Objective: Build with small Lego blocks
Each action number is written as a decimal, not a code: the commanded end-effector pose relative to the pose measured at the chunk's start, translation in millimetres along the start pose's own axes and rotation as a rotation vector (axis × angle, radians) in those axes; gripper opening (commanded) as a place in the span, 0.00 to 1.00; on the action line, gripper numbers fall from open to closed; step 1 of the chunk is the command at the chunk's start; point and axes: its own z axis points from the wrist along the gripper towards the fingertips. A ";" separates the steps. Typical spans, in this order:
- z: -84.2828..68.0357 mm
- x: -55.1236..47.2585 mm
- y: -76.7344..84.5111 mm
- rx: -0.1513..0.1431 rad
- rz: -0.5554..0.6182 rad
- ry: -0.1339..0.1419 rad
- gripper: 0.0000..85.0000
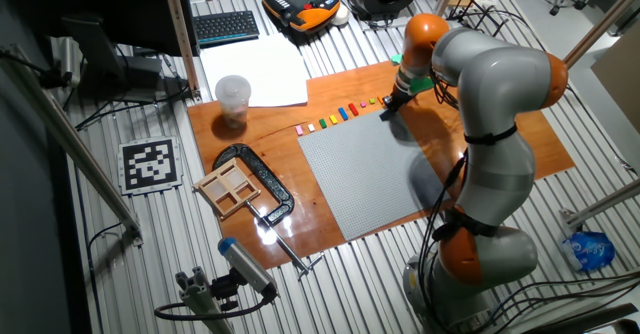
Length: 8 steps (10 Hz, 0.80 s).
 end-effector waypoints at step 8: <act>-0.2 0.2 1.1 0.007 0.033 0.003 0.20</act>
